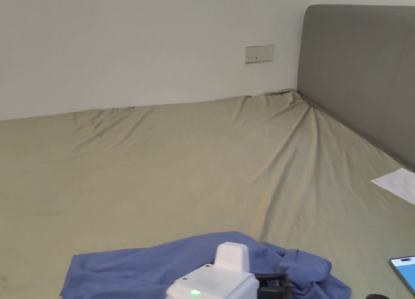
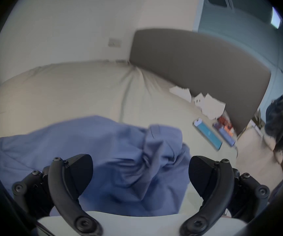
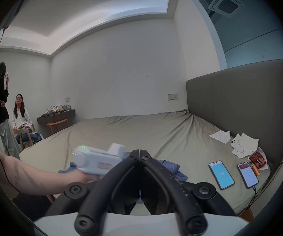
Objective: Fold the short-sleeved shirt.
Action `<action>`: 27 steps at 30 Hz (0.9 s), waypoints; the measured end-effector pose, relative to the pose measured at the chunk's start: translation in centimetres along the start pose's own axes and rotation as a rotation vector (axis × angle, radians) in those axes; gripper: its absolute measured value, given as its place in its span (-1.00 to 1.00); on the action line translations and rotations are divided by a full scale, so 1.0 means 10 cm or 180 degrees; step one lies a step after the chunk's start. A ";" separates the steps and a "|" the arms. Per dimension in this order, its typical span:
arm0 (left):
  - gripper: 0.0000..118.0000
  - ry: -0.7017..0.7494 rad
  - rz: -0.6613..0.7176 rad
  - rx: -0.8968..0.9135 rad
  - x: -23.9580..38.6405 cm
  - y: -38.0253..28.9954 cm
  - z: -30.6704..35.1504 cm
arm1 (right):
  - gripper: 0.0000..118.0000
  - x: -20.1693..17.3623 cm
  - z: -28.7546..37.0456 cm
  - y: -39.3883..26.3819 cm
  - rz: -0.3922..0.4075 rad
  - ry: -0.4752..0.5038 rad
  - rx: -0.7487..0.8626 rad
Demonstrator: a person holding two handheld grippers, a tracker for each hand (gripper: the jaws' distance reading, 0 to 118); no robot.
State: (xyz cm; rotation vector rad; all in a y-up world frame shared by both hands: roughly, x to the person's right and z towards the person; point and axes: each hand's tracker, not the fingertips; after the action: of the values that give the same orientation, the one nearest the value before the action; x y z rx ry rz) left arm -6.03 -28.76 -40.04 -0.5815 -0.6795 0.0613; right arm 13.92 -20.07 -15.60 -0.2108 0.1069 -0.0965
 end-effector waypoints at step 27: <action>-1.00 0.1509 0.0591 0.0092 -2.57 -0.10 1.45 | -0.99 -0.57 -1.09 -0.46 0.0347 0.0210 -0.0580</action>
State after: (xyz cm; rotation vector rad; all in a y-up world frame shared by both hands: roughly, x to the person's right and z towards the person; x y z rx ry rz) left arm -35.11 -28.65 -45.23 -0.6024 -0.1633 0.1021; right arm 6.62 -26.18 -24.70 -0.3834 0.1928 0.0152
